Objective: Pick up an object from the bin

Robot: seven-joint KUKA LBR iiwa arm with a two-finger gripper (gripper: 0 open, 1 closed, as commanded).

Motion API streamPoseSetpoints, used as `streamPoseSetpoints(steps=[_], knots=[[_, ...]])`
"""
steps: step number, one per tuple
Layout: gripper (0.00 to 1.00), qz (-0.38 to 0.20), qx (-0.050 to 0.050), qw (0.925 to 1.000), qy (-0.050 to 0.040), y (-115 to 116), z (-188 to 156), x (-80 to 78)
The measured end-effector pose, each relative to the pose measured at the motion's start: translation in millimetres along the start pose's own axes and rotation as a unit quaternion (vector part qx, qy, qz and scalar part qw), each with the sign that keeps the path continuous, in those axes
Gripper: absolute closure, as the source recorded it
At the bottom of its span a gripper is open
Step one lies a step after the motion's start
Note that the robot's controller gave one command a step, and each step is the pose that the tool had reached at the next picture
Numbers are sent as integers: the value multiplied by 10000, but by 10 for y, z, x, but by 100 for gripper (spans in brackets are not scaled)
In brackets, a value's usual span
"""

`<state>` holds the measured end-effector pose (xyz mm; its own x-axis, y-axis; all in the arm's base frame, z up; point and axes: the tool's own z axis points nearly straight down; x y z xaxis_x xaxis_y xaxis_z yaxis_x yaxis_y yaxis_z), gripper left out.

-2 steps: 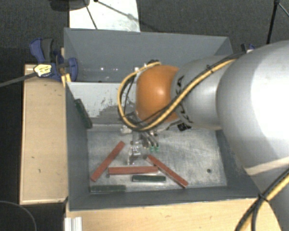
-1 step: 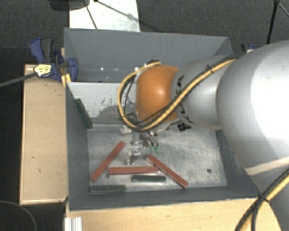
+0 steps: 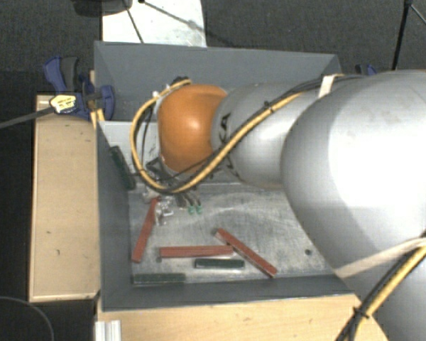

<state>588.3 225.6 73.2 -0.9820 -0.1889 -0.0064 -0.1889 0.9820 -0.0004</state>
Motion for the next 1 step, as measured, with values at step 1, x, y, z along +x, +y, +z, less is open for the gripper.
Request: streamPoseSetpoints(steps=[1], knots=[[100, 3, 0, 10000, 0, -1, 0, 0]])
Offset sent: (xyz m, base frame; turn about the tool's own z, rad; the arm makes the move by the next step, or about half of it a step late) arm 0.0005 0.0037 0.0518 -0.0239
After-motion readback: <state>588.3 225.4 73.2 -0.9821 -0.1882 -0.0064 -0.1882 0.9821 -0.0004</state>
